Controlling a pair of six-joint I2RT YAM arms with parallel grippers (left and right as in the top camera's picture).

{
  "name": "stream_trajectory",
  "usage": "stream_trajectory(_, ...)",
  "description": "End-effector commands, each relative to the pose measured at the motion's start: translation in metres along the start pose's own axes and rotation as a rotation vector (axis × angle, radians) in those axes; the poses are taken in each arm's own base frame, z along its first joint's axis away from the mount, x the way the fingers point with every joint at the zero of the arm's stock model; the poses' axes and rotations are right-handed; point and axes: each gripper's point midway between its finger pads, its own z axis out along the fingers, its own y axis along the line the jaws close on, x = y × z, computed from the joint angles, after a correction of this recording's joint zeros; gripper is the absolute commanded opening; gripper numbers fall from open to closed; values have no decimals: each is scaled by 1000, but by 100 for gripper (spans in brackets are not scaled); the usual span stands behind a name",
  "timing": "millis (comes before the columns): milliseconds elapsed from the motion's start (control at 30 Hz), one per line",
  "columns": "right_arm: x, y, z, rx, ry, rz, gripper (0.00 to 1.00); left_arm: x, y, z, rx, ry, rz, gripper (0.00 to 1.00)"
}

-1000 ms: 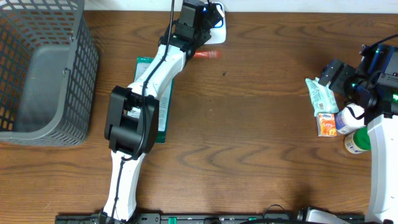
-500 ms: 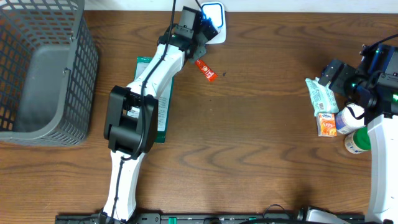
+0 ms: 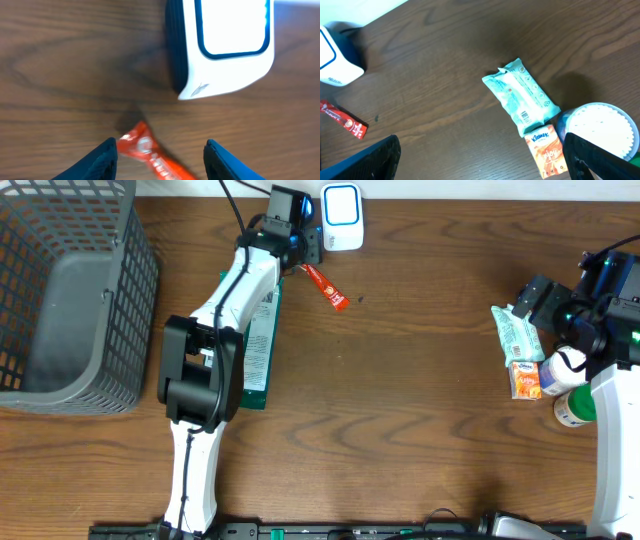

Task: Scan the item barcode
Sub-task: 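Lower the red stick beside the scanner and open the left gripper, then regrasp the red stick with the left gripper and lift it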

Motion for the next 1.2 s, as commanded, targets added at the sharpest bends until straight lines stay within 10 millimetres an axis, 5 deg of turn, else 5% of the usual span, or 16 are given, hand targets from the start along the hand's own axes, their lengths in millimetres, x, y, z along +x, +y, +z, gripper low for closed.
stream_trajectory(0, -3, -4, -1, 16, -7, 3, 99, 22, -7, 13, -14, 28, -213, 55)
stream_trajectory(333, -3, -4, -1, 16, -7, 3, 99, 51, -21, 15, -223, -36, -221, 51)
stream_trajectory(767, -3, -4, -1, 16, -7, 3, 99, 84, 9, 45, -350, -22, -311, 48)
stream_trajectory(967, -3, -4, -1, 16, -7, 3, 99, 74, 6, 44, -332, -40, -265, 8)
stream_trajectory(1067, -3, -4, -1, 16, -7, 3, 99, 56, 5, 28, -330, -48, -215, 7)
stream_trajectory(1167, -3, -4, -1, 16, -7, 3, 99, 31, 7, -13, -345, -41, -194, 7)
